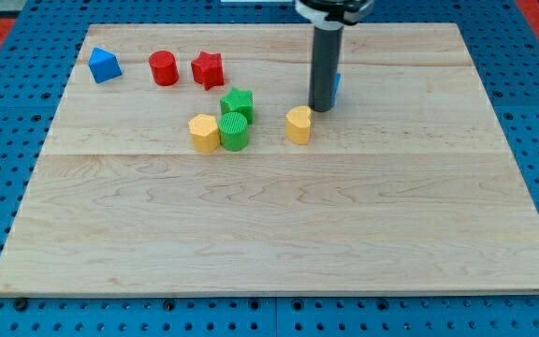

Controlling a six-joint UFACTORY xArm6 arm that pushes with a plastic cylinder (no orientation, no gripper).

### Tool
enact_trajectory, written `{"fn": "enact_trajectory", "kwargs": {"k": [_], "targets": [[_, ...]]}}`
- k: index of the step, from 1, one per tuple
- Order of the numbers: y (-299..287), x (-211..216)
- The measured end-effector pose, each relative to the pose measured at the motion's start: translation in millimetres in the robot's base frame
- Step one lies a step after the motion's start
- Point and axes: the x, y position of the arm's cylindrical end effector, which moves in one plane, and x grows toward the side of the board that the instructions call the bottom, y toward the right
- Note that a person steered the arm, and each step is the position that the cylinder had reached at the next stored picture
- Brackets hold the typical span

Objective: Slide the blue cube parallel to the heart

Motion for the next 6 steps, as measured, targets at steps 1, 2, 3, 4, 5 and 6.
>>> {"fn": "enact_trajectory", "kwargs": {"k": [1,2,3,4,5,6], "targets": [[7,-30],[50,-25],[64,-46],[47,-56],[11,-56],[-7,-56]]}}
